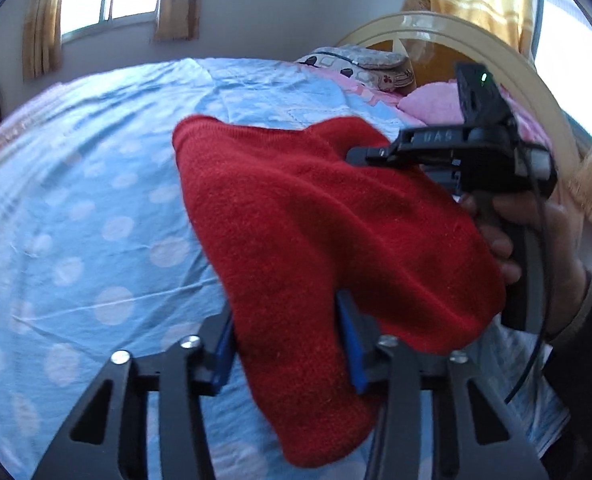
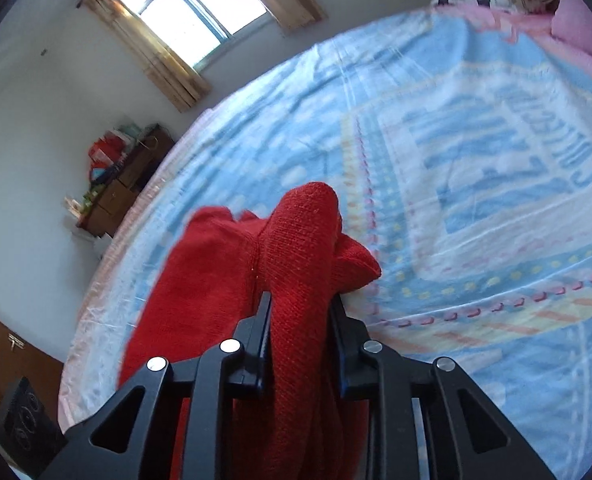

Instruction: Fold small clothes

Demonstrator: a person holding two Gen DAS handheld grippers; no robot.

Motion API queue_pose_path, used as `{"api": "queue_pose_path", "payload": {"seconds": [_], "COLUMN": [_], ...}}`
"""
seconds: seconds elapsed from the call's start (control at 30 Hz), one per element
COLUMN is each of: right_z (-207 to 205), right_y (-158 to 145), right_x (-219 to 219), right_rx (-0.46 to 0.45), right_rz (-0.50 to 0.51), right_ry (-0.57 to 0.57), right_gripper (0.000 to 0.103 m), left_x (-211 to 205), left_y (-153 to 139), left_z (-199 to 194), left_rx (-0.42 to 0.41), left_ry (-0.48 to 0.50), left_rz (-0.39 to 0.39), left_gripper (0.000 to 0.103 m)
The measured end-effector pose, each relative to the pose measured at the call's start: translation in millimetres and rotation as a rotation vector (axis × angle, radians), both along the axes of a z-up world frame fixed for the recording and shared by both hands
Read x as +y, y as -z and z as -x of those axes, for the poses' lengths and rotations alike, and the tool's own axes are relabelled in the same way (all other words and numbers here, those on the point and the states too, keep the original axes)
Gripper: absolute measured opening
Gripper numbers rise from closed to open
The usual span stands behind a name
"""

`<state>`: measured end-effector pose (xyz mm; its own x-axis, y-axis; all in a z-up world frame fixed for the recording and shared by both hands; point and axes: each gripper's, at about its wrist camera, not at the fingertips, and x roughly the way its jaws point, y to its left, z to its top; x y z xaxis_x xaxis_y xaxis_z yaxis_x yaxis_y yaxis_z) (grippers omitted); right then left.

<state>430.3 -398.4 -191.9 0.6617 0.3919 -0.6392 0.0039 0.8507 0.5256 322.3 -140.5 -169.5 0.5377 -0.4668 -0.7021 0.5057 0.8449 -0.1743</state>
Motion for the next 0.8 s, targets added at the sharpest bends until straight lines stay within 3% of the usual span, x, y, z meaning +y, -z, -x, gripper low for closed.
{"api": "queue_pose_path", "payload": {"seconds": [0.27,0.8], "right_z": [23.2,69.1], "right_y": [-29.5,-37.9], "right_x": [26.8,96.6], "right_rx": [-0.045,-0.092], "right_rz": [0.019,-0.015], "right_ry": [-0.02,-0.105], "right_gripper": [0.024,0.024], "left_x": [20.4,74.1], "left_y": [-16.7,-34.2], "left_z": [18.1,66.8], "left_rx": [0.002,-0.044], "left_ry": [-0.005,-0.083], "left_rz": [0.008,-0.009], "left_gripper": [0.039,0.039]}}
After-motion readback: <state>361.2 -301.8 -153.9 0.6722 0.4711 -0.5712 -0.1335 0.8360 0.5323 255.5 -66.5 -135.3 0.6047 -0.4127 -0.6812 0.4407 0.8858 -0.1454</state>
